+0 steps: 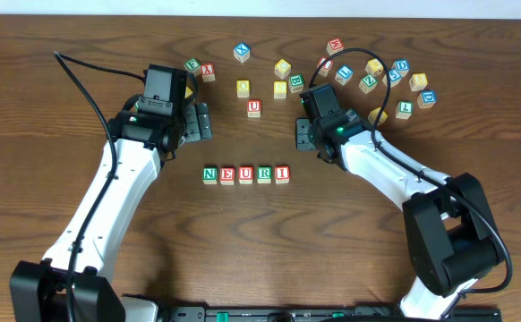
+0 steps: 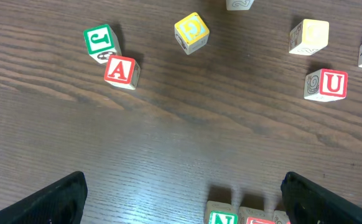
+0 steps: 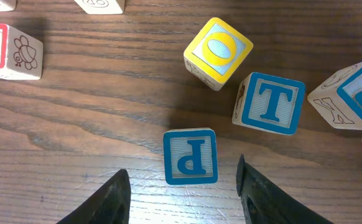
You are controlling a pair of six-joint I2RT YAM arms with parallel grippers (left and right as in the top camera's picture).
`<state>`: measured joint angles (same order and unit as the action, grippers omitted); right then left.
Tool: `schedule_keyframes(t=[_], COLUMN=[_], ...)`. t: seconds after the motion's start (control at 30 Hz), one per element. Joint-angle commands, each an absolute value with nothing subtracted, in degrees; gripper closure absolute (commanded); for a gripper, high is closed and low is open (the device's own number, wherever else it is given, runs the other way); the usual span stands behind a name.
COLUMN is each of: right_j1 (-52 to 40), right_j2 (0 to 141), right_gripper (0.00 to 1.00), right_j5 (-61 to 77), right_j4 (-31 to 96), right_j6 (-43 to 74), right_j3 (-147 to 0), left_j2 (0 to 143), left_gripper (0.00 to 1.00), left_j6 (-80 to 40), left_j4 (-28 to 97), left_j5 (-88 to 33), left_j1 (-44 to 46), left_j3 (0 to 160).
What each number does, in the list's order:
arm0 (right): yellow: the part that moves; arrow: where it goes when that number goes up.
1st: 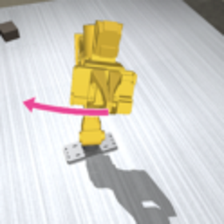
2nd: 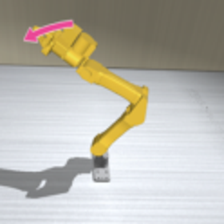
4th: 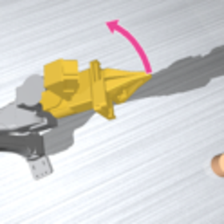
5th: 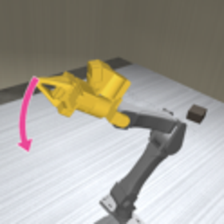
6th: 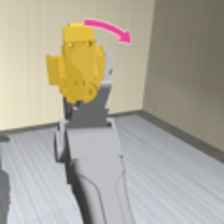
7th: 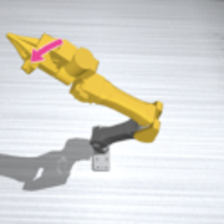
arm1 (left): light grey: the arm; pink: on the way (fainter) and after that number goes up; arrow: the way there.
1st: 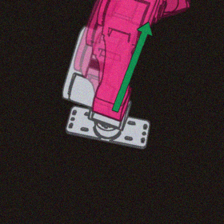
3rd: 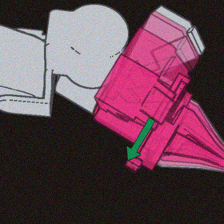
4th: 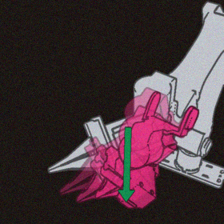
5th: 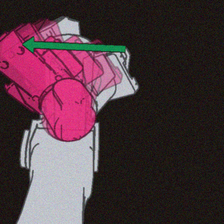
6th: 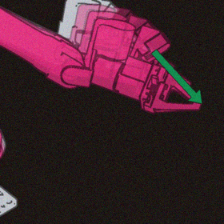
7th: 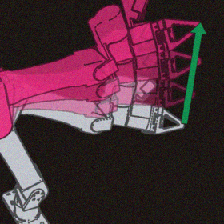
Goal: Spell out NEURIPS
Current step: 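Lower the open right gripper around the blue P block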
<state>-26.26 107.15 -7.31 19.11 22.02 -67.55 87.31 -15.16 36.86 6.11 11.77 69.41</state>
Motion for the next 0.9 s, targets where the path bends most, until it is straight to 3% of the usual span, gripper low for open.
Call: schedule_keyframes(t=[0.0,0.87], right_j1=[-25.87,-25.91], right_j2=[108.4,110.04], right_gripper=[0.5,0.57], right_j5=[-8.67,-9.76], right_j4=[18.85,16.64], right_j6=[21.08,20.91], right_j3=[-68.58,-68.58], left_j2=[86.26,86.26], left_gripper=[0.02,0.02], left_j6=[-15.03,-15.03], left_j4=[36.88,36.88], left_j5=[6.2,6.2], left_j1=[11.64,11.64], left_j3=[71.18,71.18])
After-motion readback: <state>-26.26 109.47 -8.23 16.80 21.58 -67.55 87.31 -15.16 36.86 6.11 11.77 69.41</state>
